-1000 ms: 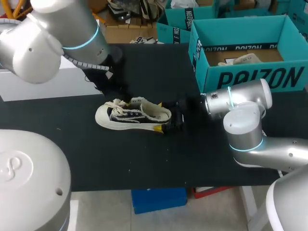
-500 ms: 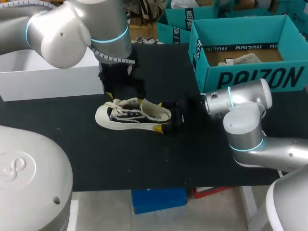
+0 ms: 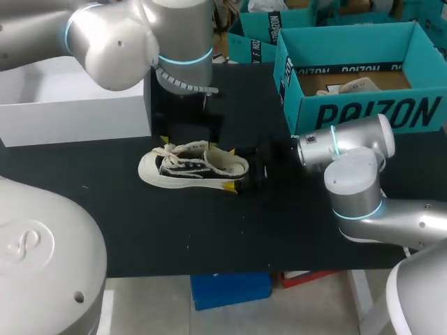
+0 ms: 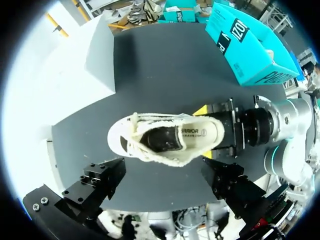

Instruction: Take the shoe out of the shoebox, open the shoe tongue, remove and reinsert the insole, then place the shoe into the shoebox

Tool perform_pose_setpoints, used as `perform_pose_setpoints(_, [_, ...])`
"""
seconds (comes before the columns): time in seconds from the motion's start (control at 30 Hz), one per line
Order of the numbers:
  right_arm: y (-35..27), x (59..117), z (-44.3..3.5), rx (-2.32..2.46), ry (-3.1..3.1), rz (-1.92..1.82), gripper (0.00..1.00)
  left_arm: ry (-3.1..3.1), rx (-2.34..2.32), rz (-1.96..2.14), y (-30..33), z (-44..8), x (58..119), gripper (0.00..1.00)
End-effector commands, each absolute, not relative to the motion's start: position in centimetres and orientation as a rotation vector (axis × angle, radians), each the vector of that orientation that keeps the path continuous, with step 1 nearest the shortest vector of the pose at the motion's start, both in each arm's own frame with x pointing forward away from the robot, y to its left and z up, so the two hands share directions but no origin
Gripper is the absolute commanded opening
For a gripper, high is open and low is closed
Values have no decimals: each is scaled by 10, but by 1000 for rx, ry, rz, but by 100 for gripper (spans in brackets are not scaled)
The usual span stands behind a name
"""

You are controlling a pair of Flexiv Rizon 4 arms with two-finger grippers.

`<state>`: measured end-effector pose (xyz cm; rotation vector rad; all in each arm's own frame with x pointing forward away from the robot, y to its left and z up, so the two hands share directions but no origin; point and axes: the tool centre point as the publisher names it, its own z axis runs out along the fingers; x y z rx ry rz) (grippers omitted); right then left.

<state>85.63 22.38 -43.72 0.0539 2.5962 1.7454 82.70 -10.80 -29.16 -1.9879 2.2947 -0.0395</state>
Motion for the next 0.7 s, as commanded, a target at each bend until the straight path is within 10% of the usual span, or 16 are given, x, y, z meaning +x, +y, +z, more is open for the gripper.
perform_pose_setpoints(0.03, [228, 856, -445, 55, 2598, 1746, 0, 2192, -1974, 95, -129, -303, 832, 100])
perform_pose_setpoints(0.7, [228, 856, -445, 55, 2598, 1746, 0, 2121, -1974, 241, -130, -349, 846, 89])
